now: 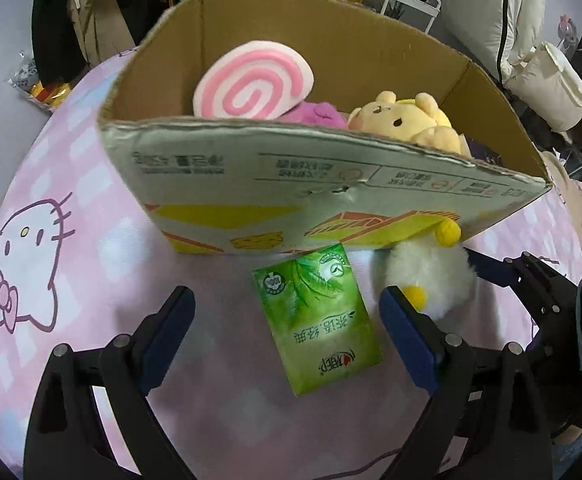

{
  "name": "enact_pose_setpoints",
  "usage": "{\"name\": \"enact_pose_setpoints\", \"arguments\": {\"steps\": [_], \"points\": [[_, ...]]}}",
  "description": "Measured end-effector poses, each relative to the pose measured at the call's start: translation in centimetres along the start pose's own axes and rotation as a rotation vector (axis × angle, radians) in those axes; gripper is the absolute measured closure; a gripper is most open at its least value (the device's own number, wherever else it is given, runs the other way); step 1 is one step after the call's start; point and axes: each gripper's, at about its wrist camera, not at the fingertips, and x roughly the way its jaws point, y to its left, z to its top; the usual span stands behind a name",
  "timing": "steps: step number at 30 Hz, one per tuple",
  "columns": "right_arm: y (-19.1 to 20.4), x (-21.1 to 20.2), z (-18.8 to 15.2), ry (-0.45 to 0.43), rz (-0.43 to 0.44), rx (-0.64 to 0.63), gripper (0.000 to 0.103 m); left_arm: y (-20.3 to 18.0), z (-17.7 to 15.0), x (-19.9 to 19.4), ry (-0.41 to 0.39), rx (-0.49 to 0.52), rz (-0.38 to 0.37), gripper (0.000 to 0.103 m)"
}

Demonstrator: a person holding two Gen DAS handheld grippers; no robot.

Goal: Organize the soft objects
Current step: 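Grasp the green tissue pack with the left tool while the right tool grasps the fluffy ball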

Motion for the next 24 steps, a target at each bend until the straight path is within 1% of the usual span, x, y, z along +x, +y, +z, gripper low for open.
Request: {"name": "enact_pose_setpoints", "arguments": {"steps": [4, 7, 9, 10, 12, 13, 14, 15, 16, 18, 22, 24], "points": [[0.2, 0.6, 0.0, 0.014, 0.002, -0.011, 0.014, 0.0, 0.2, 1.4, 0.042, -0.020, -0.020, 0.011], [0.3, 1.2, 0.2, 0.023, -0.007, -0.019, 0.015, -0.1, 0.2, 2.3, 0.062, -0.017, 0.005, 0.011], [0.3, 1.3, 0.1, 0.020, -0.010, -0.017, 0.018, -0.2, 0.2, 2.7, 0.071, -0.015, 0.012, 0.012], [0.2, 1.3, 0.2, 0.019, -0.017, -0.016, 0.024, -0.2, 0.3, 2.8, 0.073, -0.012, 0.013, 0.012], [0.2, 1.3, 0.2, 0.024, -0.023, -0.019, 0.028, -0.4, 0.3, 2.8, 0.073, -0.007, 0.009, 0.019], [0.2, 1.3, 0.2, 0.023, -0.022, -0.018, 0.032, -0.5, 0.3, 2.8, 0.072, -0.002, 0.005, 0.022], [0.2, 1.3, 0.3, 0.025, -0.018, -0.016, 0.037, -0.7, 0.3, 2.7, 0.071, 0.004, -0.002, 0.028], [0.3, 1.3, 0.3, 0.027, -0.018, -0.020, 0.037, -0.8, 0.2, 2.6, 0.069, 0.004, -0.013, 0.038], [0.5, 1.3, 0.3, 0.026, -0.023, -0.028, 0.038, -0.9, 0.2, 2.6, 0.073, 0.004, -0.024, 0.043], [0.6, 1.2, 0.2, 0.024, -0.020, -0.043, 0.044, -0.9, 0.1, 2.4, 0.066, 0.007, -0.017, 0.043], [1.1, 1.3, 0.3, 0.029, 0.001, -0.047, 0.064, -0.4, -0.1, 1.8, 0.049, -0.005, -0.001, 0.043], [1.0, 1.4, 0.3, 0.028, 0.008, -0.036, 0.066, 0.0, -0.2, 1.4, 0.039, -0.005, 0.011, 0.043]]}}
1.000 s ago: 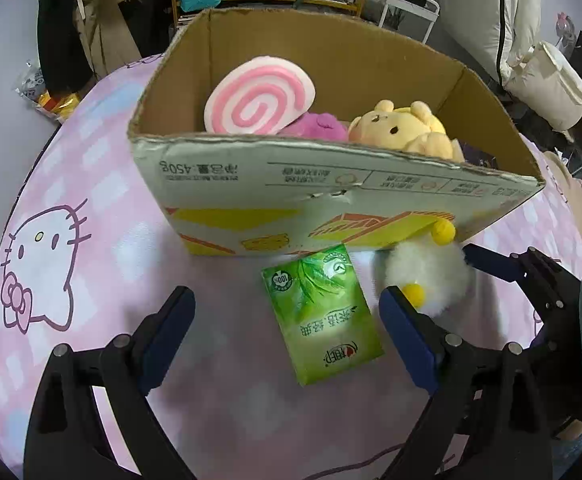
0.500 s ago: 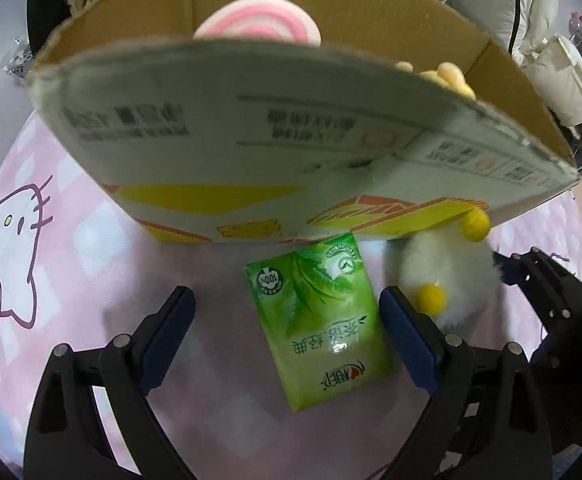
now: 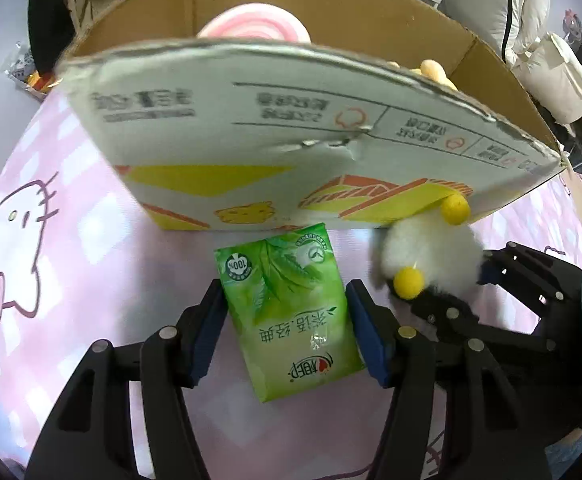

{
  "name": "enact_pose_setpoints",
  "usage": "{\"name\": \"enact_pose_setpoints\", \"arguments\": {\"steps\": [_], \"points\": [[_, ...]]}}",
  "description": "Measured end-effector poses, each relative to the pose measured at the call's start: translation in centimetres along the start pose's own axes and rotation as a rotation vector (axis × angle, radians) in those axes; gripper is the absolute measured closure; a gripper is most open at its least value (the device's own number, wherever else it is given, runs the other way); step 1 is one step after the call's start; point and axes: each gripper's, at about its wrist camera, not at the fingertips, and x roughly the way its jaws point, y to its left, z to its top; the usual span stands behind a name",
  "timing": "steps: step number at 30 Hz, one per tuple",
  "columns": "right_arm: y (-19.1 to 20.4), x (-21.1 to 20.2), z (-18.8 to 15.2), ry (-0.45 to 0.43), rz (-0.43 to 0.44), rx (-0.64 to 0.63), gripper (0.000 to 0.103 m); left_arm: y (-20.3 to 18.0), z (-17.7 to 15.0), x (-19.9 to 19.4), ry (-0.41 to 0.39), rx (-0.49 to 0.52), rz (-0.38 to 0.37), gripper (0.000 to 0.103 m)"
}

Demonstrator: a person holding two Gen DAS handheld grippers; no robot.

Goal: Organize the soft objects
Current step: 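Grasp the green tissue pack with the left tool while the right tool grasps the fluffy ball, then lift the tissue pack over the box with the left tool while the right tool carries the ball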

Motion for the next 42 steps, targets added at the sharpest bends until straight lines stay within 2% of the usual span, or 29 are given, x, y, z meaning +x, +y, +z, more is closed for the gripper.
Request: {"name": "enact_pose_setpoints", "arguments": {"steps": [5, 11, 17, 25, 28, 31, 38, 42], "points": [[-1.1, -0.2, 0.0, -0.007, 0.048, 0.048, 0.067, -0.2, -0.3, -0.8, -0.027, 0.013, 0.026, 0.043], [-1.3, -1.0, -0.2, -0.020, 0.041, 0.056, 0.067, -1.5, -1.5, -3.2, -0.077, 0.001, 0.038, 0.043], [-1.2, -3.7, -0.3, -0.084, 0.038, 0.057, 0.067, -1.1, -2.5, -5.4, -0.131, -0.005, 0.050, 0.043], [-0.4, -7.2, -0.3, -0.186, 0.040, 0.033, 0.067, -1.8, -3.7, -8.5, -0.231, 0.049, 0.099, 0.044], [0.4, -8.8, -0.4, -0.239, 0.023, 0.032, 0.067, -2.4, -4.0, -10.4, -0.297, 0.076, 0.119, 0.044], [0.8, -10.8, -0.7, -0.316, -0.005, 0.019, 0.067, -3.4, -3.9, -12.4, -0.395, 0.081, 0.151, 0.044], [1.3, -15.0, 0.1, -0.469, -0.025, 0.018, 0.067, -5.0, -4.3, -18.8, -0.665, 0.116, 0.199, 0.044], [1.3, -17.8, 1.2, -0.549, -0.025, 0.012, 0.067, -5.2, -4.0, -21.2, -0.748, 0.130, 0.219, 0.044]]}}
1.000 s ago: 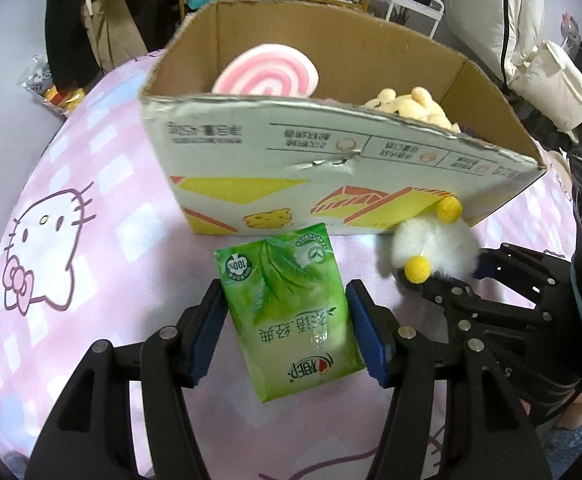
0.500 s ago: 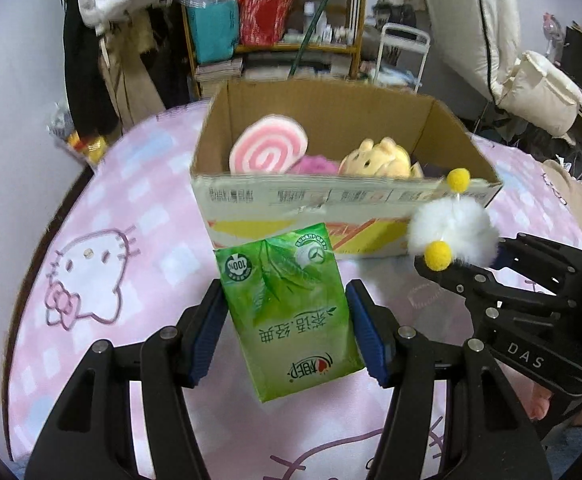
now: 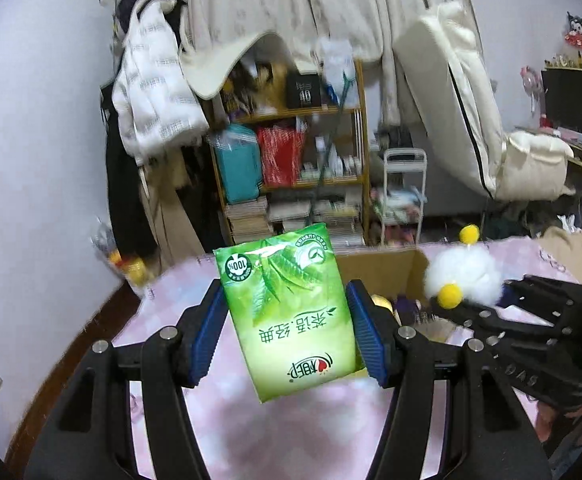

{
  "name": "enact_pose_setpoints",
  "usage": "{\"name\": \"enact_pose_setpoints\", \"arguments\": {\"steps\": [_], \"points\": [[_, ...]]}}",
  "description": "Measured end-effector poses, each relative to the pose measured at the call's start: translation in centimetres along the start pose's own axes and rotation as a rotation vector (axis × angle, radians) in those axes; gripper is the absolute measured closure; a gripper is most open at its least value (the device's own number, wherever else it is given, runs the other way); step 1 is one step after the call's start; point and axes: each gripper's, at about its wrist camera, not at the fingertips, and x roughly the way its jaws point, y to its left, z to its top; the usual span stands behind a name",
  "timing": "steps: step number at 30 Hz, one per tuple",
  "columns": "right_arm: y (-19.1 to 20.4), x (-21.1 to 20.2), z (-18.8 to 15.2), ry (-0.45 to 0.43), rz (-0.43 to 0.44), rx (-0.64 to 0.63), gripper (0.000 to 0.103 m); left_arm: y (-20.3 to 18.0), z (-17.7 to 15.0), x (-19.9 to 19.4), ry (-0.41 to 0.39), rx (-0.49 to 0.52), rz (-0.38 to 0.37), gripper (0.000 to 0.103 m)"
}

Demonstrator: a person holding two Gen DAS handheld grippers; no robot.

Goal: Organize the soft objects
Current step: 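Lift the tissue pack over the box with the left tool while the right tool carries the ball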

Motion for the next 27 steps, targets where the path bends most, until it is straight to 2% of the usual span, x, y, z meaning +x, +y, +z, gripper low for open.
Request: {"name": "enact_pose_setpoints", "arguments": {"steps": [9, 14, 19, 27], "points": [[-0.7, -3.2, 7.0, -0.182, -0.031, -0.013, 0.067, 0.6, 5.7, -1.2, -0.113, 0.004, -0.028, 0.044], [-1.0, -3.3, 9.5, -0.233, -0.046, -0.033, 0.067, 0.7, 7.8, -0.5, -0.152, 0.004, -0.013, 0.044], [-1.4, -2.0, 9.0, -0.220, -0.045, -0.021, 0.067, 1.3, 8.0, 1.4, -0.145, -0.020, -0.003, 0.044], [-1.7, 1.3, 6.0, -0.137, -0.040, -0.027, 0.067, 1.1, 5.4, 4.9, -0.066, -0.027, -0.019, 0.044]]}}
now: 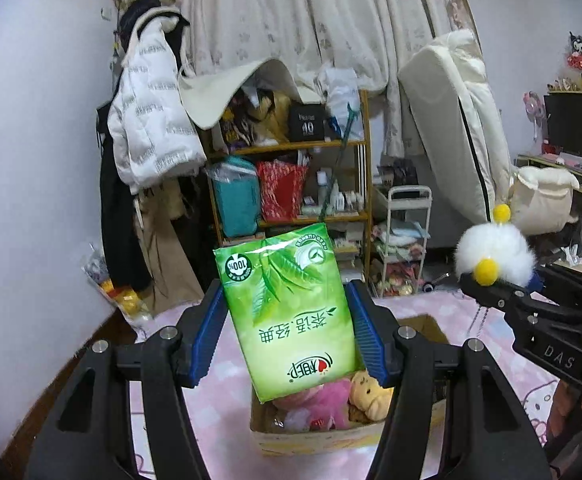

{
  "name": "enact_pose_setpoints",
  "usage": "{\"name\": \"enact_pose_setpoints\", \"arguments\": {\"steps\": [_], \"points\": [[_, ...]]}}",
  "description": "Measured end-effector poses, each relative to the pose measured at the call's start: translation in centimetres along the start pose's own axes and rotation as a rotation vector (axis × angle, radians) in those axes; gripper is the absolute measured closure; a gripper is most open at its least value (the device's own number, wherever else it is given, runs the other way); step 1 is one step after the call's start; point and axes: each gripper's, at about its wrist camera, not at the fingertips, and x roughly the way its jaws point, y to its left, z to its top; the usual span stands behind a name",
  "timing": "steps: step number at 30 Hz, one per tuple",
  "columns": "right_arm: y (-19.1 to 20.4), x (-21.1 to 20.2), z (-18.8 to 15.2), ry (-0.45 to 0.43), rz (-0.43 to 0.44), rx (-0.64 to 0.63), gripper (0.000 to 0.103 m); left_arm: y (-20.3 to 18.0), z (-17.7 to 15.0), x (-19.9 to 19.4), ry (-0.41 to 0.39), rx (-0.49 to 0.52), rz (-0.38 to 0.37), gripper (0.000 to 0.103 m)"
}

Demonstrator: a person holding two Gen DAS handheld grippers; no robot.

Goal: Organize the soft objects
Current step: 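Lift the tissue pack over the box with the left tool while the right tool carries the ball, then release the tissue pack into the box with the left tool while the right tool drops the ball in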

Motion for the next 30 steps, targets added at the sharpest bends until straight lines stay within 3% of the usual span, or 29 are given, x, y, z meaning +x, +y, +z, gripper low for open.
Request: {"name": "enact_pose_setpoints", "arguments": {"steps": [12, 30], "points": [[-1.7, 4.1, -3.7, 0.120, -0.015, 0.015, 0.067, -0.8, -4.5, 5.5, 0.151, 0.028, 0.007, 0.043], [-3.4, 7.4, -6.1, 0.238, -0.023, 0.056, 0.066, -1.6, -7.9, 8.7, 0.265, 0.066, 0.016, 0.043]]}}
